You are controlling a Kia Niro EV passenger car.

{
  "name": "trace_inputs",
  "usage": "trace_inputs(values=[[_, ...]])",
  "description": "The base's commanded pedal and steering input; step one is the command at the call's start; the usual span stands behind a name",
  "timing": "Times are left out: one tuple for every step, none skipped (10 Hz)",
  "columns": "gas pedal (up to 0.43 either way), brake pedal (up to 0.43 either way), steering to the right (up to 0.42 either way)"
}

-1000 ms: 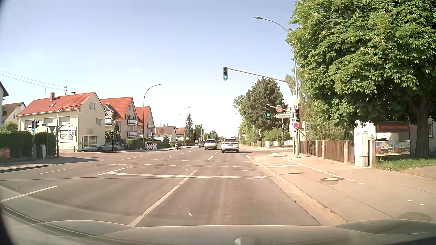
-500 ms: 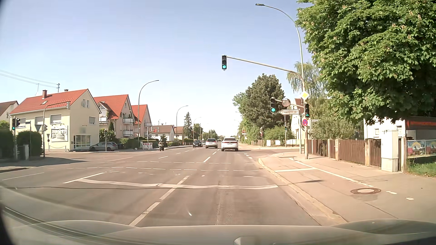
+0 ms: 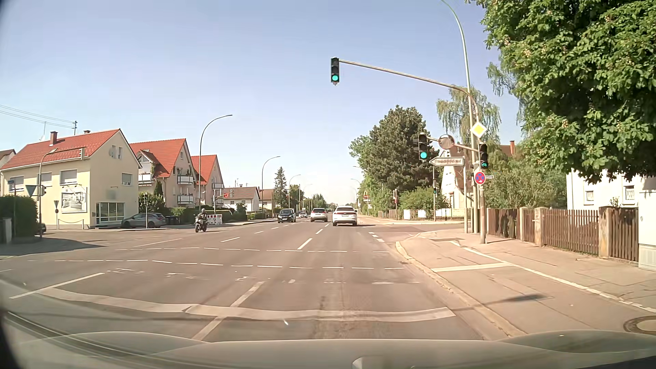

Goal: Follow the waypoints while adhering to traffic rules and regulations

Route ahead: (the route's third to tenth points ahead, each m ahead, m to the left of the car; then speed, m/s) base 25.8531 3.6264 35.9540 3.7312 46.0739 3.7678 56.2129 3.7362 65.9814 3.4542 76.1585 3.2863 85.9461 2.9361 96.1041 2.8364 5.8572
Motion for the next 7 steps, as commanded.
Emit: trace_inputs(values=[[0.228,0.0,0.003],[0.228,0.0,0.003],[0.228,0.0,0.002],[0.22,0.0,0.002],[0.22,0.0,0.002],[0.22,0.0,0.002],[0.209,0.0,0.002]])
